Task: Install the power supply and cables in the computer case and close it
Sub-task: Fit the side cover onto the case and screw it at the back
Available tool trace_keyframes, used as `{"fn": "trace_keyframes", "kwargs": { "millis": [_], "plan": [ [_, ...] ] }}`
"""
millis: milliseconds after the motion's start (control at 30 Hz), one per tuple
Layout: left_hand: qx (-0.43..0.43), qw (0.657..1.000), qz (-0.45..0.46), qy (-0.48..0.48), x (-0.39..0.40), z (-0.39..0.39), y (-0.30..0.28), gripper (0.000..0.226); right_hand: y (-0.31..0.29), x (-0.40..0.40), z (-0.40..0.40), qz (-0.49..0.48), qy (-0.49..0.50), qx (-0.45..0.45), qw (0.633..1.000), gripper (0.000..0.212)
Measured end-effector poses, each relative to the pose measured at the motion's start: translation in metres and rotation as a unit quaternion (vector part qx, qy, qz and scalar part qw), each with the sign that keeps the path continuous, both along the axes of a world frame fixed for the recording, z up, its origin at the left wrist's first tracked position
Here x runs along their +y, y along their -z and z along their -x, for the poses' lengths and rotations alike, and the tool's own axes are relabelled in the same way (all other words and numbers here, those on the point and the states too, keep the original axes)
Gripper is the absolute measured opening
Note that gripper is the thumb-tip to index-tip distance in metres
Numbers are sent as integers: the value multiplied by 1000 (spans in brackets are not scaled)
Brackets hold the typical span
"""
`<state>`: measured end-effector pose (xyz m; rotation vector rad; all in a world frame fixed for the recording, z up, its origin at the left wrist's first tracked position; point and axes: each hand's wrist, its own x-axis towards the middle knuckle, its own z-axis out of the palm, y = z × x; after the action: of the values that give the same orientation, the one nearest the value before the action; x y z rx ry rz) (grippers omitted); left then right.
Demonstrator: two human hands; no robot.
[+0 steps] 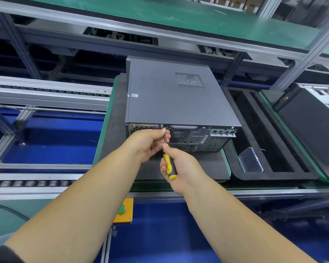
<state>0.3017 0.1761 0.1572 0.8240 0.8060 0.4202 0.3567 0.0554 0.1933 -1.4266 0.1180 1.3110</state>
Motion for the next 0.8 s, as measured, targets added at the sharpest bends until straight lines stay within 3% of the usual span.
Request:
{"fn": "trace_keyframes", "kwargs": {
  "millis": [200, 433, 633, 800],
  "plan": [
    [49, 998, 4, -25, -2, -6, -3, 15, -5, 4, 1, 27, -15, 30, 999, 55],
    [39, 998, 4, -41, -3, -8, -3, 15, -3, 2, 0, 22, -11, -7, 1000, 28],
    [-24, 998, 47, 26, -3, 2, -1, 21, -3, 4, -2, 62, -26, -17, 998, 45],
    [-12, 999, 40, 2, -3, 2, -3, 14, -3, 4, 0, 30, -25, 38, 999, 47]
  ]
}}
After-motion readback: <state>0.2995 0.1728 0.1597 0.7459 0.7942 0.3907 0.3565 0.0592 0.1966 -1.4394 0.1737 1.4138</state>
